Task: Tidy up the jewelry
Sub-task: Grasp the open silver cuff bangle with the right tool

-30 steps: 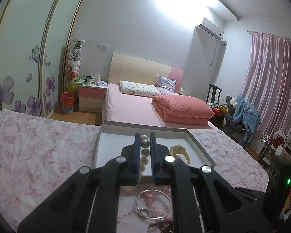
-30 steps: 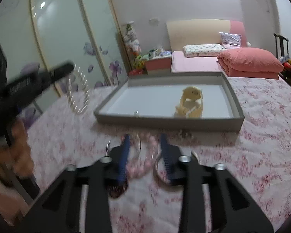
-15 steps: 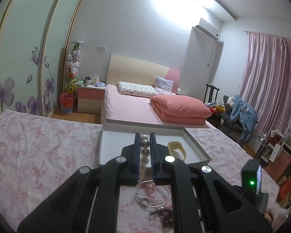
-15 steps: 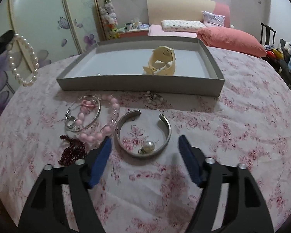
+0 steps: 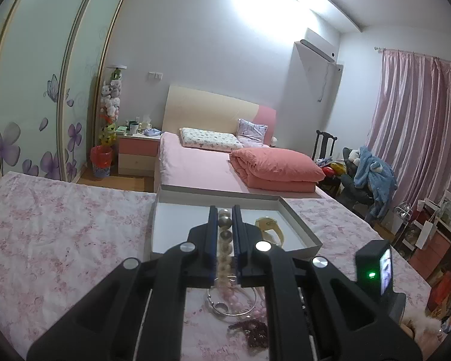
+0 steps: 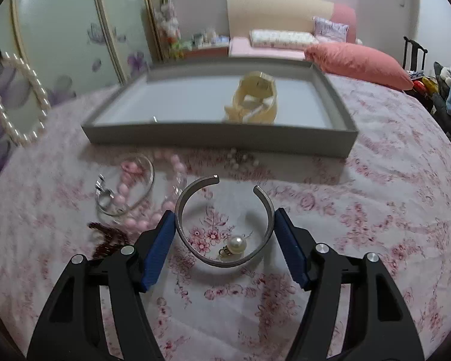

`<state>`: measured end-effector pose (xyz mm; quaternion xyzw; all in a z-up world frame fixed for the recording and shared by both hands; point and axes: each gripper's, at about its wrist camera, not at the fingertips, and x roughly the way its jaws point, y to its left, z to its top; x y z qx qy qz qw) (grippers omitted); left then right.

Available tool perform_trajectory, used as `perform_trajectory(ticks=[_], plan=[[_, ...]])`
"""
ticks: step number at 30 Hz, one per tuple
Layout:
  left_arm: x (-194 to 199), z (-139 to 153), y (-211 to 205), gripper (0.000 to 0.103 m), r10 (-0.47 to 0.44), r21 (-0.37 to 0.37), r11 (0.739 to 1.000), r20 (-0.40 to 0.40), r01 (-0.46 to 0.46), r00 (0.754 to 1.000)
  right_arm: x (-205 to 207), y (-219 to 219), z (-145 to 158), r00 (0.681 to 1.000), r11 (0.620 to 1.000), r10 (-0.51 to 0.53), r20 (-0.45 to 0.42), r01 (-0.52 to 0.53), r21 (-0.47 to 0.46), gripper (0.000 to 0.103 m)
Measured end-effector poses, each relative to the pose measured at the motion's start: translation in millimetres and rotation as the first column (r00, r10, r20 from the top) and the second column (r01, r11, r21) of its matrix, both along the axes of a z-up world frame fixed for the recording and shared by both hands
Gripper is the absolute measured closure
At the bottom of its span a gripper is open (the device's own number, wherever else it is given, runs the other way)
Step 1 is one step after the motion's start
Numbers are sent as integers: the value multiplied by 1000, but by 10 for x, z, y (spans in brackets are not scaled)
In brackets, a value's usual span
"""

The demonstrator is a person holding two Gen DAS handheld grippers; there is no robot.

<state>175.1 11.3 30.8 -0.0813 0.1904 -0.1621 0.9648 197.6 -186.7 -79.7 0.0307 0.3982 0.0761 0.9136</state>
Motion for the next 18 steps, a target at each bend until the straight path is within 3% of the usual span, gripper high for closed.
perform_trajectory(ticks=[5, 9, 13, 18], plan=[[-100, 33, -12, 93, -4, -5, 1000, 16, 4, 1000, -242, -62, 213, 992, 998, -8, 127, 1, 59, 36], [-180, 84, -5, 93, -5, -14, 1000, 35, 5, 999, -449, -76, 495, 960, 997, -29, 277, 8, 79, 36], [-220, 168, -56, 93, -6, -15, 1000, 59, 7, 998, -609, -46, 823, 890, 997, -54, 453, 27, 67, 36], [-167, 281, -171, 93, -9, -6, 1000, 88, 10, 996, -594, -21, 1110, 802, 996, -86, 591, 56, 69, 36]])
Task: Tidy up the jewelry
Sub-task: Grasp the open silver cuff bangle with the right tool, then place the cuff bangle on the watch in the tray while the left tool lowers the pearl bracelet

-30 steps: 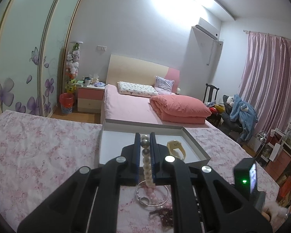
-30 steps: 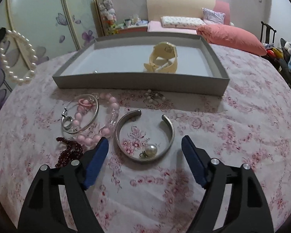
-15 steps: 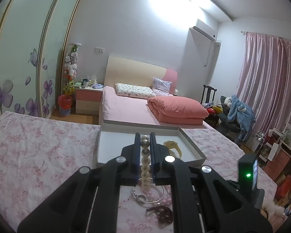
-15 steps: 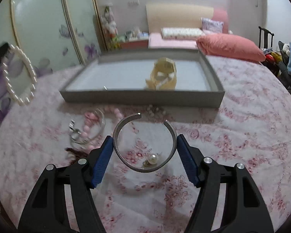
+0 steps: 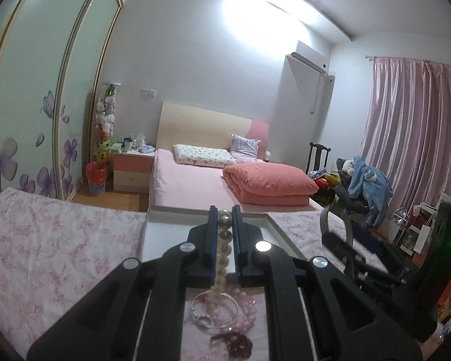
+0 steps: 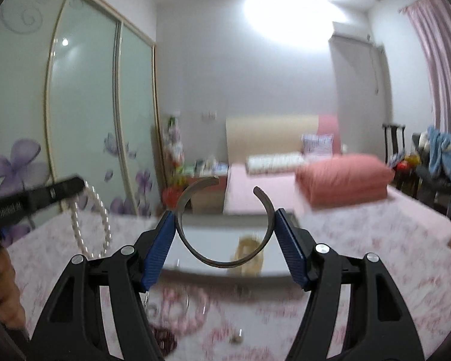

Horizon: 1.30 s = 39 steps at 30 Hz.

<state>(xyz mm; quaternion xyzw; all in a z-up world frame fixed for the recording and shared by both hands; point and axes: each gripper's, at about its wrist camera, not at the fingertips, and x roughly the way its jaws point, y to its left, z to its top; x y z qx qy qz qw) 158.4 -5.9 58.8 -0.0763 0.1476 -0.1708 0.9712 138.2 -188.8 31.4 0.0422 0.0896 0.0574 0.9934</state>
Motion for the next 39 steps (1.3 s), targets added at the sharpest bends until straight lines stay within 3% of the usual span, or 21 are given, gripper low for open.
perform_trajectory(ticks=[6, 15, 18, 22, 29, 34, 36, 37, 39], plan=[[194, 68, -139, 93, 6, 14, 1000, 16, -6, 1000, 289, -15, 108, 997, 999, -38, 69, 38, 0, 36], [692, 13, -310, 93, 22, 30, 999, -5, -22, 1000, 755, -95, 21, 995, 997, -72, 67, 73, -5, 36], [850, -57, -343, 93, 27, 35, 999, -22, -26, 999, 955, -138, -47, 997, 998, -67, 30, 67, -2, 36], [1123, -188, -370, 93, 38, 43, 998, -59, -35, 998, 1322, -148, -225, 995, 999, -44, -88, 43, -9, 36], [1511, -481, -376, 93, 59, 64, 997, -132, -51, 989, 1787, -173, -613, 949, 1000, -6, -315, 12, 16, 36], [1690, -651, -372, 92, 63, 68, 996, -183, -51, 981, 1882, -102, -709, 920, 1000, 20, -390, -17, 10, 34], [1715, -683, -349, 87, 68, 61, 996, -193, -57, 979, 1848, -79, -689, 925, 1000, 16, -378, -15, 4, 27], [1718, -692, -335, 81, 71, 60, 996, -196, -61, 978, 1795, -91, -663, 931, 1000, 10, -364, -10, 1, 27], [1704, -689, -296, 79, 80, 56, 996, -195, -70, 978, 1784, -118, -616, 935, 1000, 11, -354, -7, 13, 27]])
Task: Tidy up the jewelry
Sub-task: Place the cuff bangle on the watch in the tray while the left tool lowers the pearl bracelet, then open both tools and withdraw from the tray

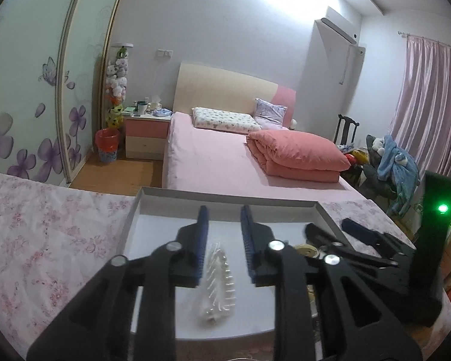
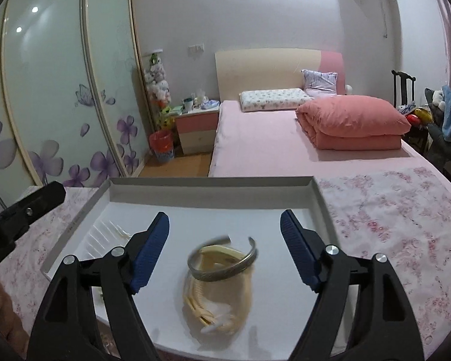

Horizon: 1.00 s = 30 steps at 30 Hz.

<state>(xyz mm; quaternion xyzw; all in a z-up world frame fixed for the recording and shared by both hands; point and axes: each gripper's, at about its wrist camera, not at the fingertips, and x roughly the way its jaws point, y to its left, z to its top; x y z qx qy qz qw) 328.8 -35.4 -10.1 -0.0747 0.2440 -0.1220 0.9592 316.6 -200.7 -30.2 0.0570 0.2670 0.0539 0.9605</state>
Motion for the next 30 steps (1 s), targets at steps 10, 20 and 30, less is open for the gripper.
perform_trajectory(ticks=[10, 20, 30], plan=[[-390, 109, 252, 79, 5, 18, 1000, -16, -5, 1000, -479, -241, 342, 995, 998, 3, 100, -9, 58, 27], [-952, -320, 273, 53, -130, 18, 990, -204, 137, 970, -1224, -254, 248, 994, 997, 45, 101, -52, 64, 27], [-1041, -576, -249, 28, -177, 156, 962, -278, 226, 944, -1322, -295, -23, 996, 992, 26, 83, -36, 119, 27]])
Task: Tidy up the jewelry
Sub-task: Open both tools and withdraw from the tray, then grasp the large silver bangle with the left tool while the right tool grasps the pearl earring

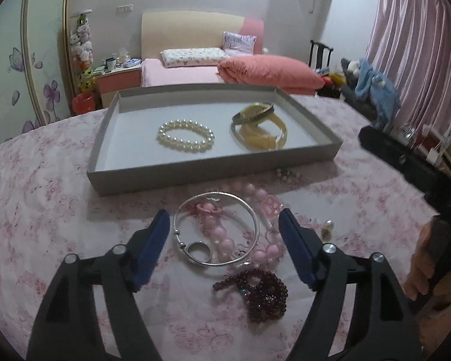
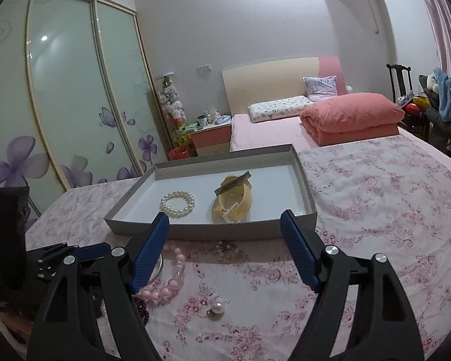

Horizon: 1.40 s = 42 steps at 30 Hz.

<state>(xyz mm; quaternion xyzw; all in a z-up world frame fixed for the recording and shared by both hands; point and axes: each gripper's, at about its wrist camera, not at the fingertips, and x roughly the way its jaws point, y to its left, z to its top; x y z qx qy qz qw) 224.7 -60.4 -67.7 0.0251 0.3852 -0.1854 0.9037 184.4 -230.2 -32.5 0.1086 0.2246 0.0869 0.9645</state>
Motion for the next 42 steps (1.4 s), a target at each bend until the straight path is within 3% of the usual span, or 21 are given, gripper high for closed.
perform_trajectory(ticks=[4, 10, 18, 27, 30, 32, 42], plan=[[115, -100, -103, 27, 17, 42, 999, -44, -15, 999, -6, -39, -30, 1000, 1000, 1, 3, -1, 16, 27], [180, -164, -226, 25, 28, 118, 993, -46, -22, 999, 25, -72, -74, 1000, 999, 4, -10, -4, 35, 27], [245, -204, -228, 30, 85, 149, 986, -50, -76, 995, 23, -74, -92, 1000, 999, 12, -9, -11, 39, 27], [302, -238, -157, 25, 132, 193, 974, -68, -117, 989, 33, -60, -115, 1000, 999, 24, -14, -24, 36, 27], [328, -266, -126, 25, 138, 186, 975, -83, -120, 987, 33, -52, -122, 1000, 999, 27, -15, -27, 33, 27], [335, -267, -87, 32, 144, 166, 978, -88, -128, 986, 39, -46, -129, 999, 999, 29, -18, -28, 32, 27], [266, -162, 94, 33, 159, 104, 983, -63, -152, 985, 41, -33, -108, 999, 999, 39, -34, -38, 19, 29]])
